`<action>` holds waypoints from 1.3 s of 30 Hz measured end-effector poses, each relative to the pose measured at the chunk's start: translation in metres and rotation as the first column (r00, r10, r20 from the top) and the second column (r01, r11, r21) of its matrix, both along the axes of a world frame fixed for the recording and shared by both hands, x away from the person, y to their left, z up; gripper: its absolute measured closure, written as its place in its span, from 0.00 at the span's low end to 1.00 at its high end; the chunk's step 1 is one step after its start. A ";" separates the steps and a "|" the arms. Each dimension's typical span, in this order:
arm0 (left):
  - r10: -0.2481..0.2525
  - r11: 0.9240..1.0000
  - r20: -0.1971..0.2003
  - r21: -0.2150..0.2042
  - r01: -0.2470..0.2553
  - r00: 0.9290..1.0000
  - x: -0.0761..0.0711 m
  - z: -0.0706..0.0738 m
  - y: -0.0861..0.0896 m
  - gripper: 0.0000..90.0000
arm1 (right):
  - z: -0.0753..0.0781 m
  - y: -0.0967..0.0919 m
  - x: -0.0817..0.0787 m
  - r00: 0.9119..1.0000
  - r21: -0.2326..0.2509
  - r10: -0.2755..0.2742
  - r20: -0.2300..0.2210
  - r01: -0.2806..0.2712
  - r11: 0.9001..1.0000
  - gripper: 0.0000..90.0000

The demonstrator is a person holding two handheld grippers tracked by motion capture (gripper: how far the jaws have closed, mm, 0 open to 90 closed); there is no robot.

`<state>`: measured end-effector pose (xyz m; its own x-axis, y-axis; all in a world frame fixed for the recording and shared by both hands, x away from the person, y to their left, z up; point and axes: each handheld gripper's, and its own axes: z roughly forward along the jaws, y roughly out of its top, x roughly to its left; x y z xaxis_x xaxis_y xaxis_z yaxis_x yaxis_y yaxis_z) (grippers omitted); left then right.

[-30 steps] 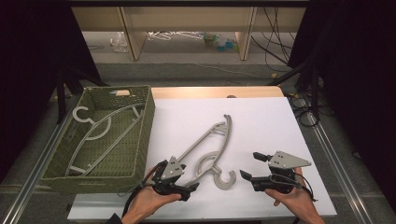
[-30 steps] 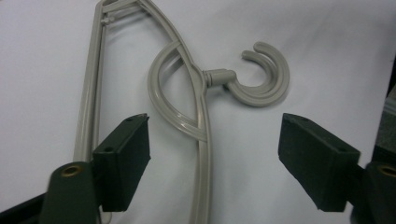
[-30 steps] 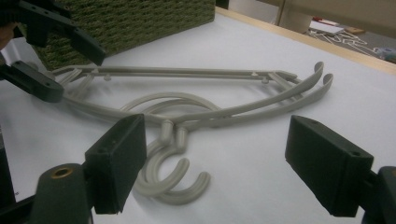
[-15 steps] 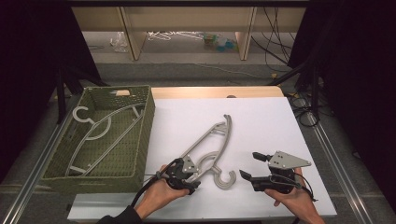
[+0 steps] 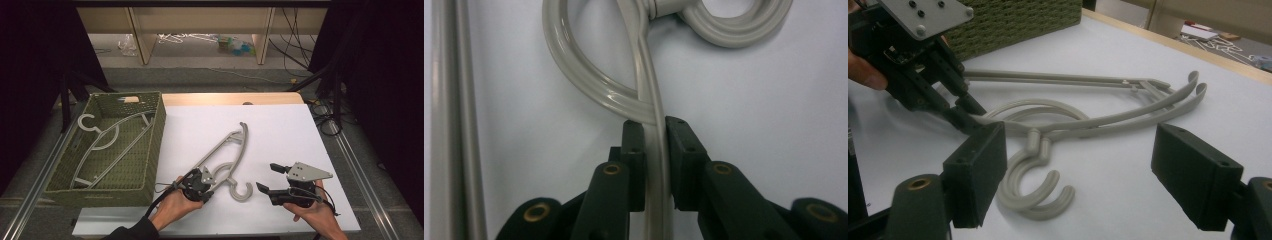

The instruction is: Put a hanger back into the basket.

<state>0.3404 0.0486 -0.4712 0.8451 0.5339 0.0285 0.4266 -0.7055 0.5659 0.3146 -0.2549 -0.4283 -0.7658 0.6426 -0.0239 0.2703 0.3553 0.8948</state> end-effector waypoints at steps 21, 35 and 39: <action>0.057 0.962 -0.006 -0.267 -0.056 0.998 0.002 0.054 0.038 0.90 | 0.001 -0.006 0.003 0.999 0.026 -0.026 0.024 0.026 0.999 0.27; -0.129 0.910 -0.127 -0.409 0.066 0.983 -0.028 0.057 0.040 0.90 | 0.011 0.000 -0.002 0.990 0.027 0.030 0.136 -0.034 0.999 0.27; -0.172 0.907 -0.127 -0.407 0.107 0.977 -0.036 0.057 0.040 0.90 | 0.009 0.008 -0.004 0.987 -0.005 0.071 0.146 -0.071 0.997 0.28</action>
<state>0.3048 0.0885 -0.4146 0.8878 0.3501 -0.2987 0.4462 -0.4960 0.7449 0.3104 -0.2466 -0.4194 -0.7978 0.5868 -0.1382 0.1111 0.3684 0.9230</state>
